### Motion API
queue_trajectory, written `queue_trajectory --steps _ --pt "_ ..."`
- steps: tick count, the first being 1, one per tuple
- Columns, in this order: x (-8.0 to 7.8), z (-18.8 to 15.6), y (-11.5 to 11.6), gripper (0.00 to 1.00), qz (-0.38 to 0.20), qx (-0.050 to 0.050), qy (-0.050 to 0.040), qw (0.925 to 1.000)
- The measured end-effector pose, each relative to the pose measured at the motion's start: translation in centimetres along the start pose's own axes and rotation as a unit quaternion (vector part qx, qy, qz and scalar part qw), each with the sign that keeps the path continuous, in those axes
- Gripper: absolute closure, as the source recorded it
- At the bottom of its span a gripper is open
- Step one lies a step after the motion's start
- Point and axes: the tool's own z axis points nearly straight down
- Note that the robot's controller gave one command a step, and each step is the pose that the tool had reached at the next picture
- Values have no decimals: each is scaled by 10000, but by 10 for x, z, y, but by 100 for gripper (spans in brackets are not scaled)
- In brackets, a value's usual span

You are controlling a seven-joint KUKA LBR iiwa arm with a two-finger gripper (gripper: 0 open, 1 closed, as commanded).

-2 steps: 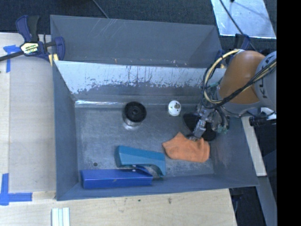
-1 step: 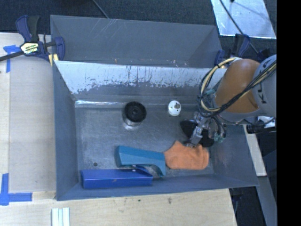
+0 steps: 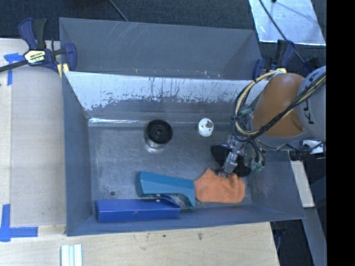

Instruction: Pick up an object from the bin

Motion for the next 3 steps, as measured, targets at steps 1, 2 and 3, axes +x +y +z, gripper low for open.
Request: queue_trajectory --steps 1,2,3 --pt "-9 1 1 100 -9 3 37 10000" --pt "-38 1 22 100 1 14 35 10000" --pt "-66 2 45 100 -30 21 90 10000"
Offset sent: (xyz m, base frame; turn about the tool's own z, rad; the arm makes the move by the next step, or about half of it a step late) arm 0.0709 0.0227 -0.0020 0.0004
